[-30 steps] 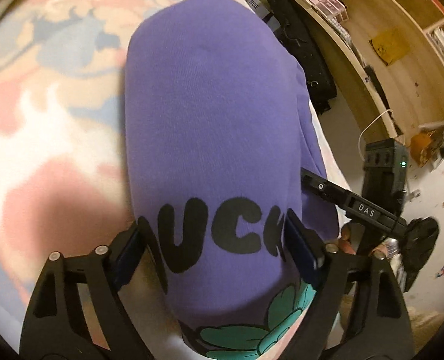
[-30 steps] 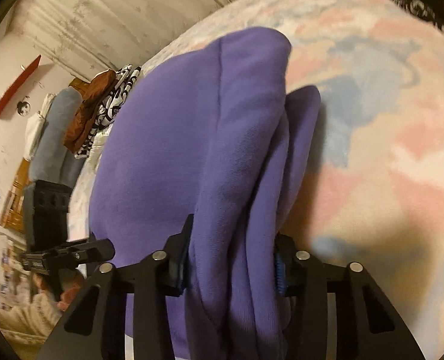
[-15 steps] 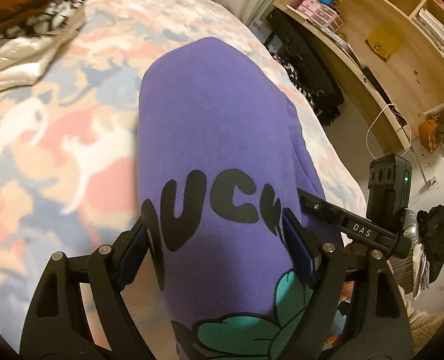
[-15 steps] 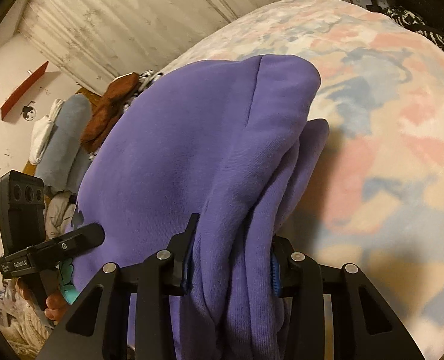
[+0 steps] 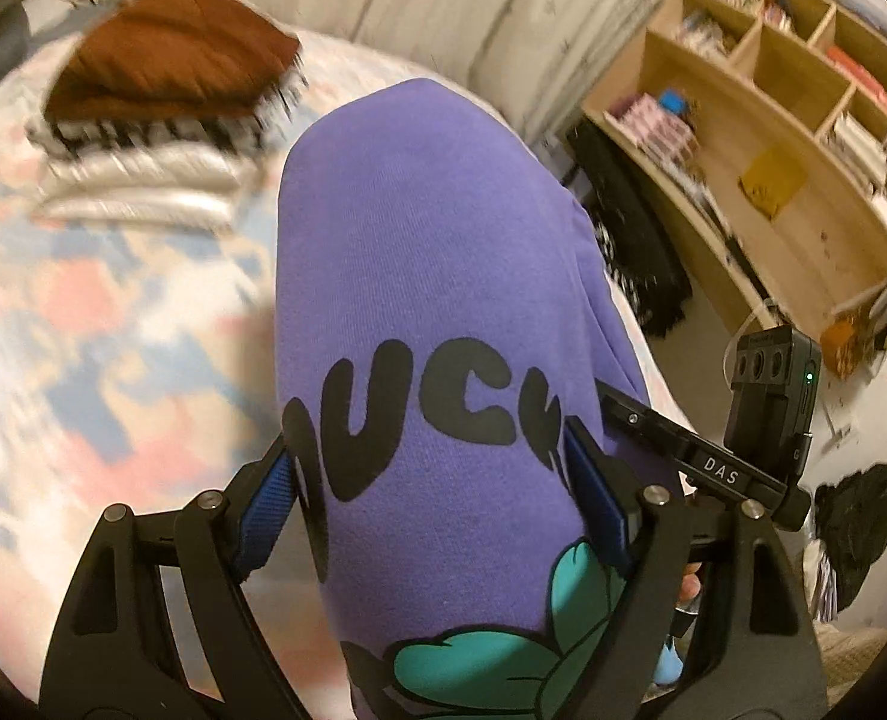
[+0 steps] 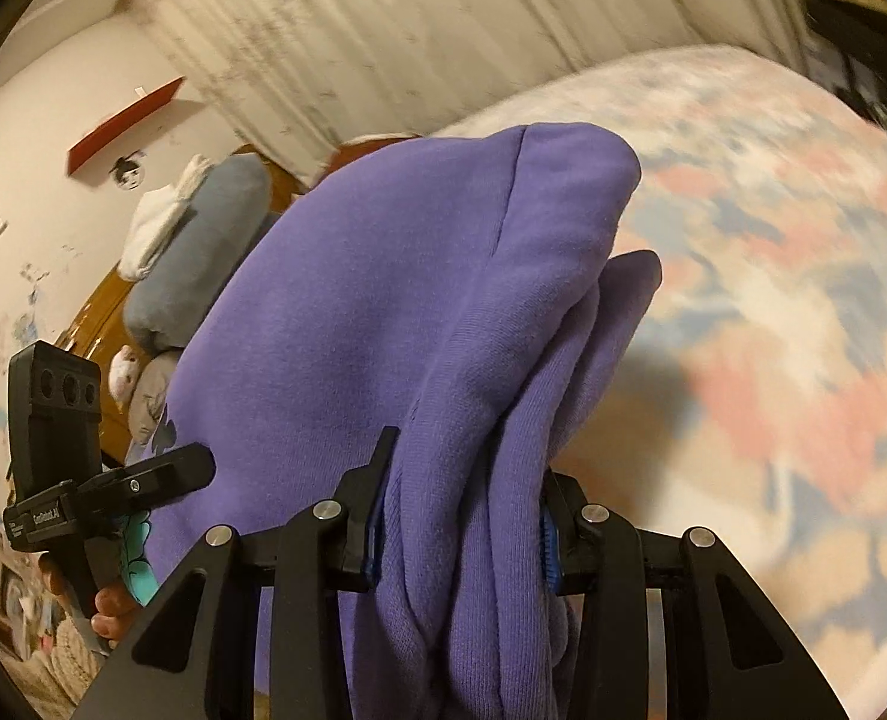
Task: Fold large clothes
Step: 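Lift the folded hoodie with both tools and carry it to the clothes stack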
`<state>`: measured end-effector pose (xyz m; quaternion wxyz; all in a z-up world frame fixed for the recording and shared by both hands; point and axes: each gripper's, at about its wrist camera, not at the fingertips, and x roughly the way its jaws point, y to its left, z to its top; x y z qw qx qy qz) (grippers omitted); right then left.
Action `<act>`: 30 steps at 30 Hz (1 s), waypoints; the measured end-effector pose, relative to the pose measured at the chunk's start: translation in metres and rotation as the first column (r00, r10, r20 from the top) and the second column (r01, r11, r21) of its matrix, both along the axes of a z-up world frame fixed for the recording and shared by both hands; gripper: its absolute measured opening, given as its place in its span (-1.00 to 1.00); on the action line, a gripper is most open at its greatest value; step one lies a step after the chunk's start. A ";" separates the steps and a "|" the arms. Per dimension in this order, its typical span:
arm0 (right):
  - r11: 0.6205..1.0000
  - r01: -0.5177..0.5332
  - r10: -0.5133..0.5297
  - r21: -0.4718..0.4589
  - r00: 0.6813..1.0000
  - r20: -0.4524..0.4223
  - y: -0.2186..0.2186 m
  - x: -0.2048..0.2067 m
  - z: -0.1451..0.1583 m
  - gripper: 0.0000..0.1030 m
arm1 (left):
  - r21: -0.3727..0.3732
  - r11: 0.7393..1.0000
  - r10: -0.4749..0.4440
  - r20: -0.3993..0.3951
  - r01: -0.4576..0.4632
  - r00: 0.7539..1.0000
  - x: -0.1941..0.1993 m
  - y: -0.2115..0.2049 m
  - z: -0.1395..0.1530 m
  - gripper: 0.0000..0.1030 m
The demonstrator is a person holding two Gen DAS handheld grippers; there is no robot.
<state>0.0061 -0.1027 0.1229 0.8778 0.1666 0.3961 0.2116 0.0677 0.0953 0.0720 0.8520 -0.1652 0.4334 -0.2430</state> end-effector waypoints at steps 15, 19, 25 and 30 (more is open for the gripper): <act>0.992 -0.121 0.109 0.039 0.969 0.221 0.189 0.236 0.099 -0.29 | 0.009 0.989 0.137 0.267 -0.144 0.954 0.233 0.176 0.108 0.57; 0.995 -0.082 0.068 0.053 0.971 0.227 0.231 0.319 0.090 -0.29 | 0.036 0.988 0.133 0.294 -0.150 0.946 0.336 0.215 0.100 0.57; 0.997 -0.039 0.035 0.071 0.998 0.054 0.278 0.437 0.005 -0.22 | 0.125 0.970 0.179 0.203 -0.207 0.963 0.457 0.258 0.032 0.62; 0.995 -0.030 0.027 0.090 0.999 0.041 0.284 0.461 -0.029 -0.04 | 0.043 0.979 0.186 0.202 -0.198 0.962 0.472 0.266 0.006 0.76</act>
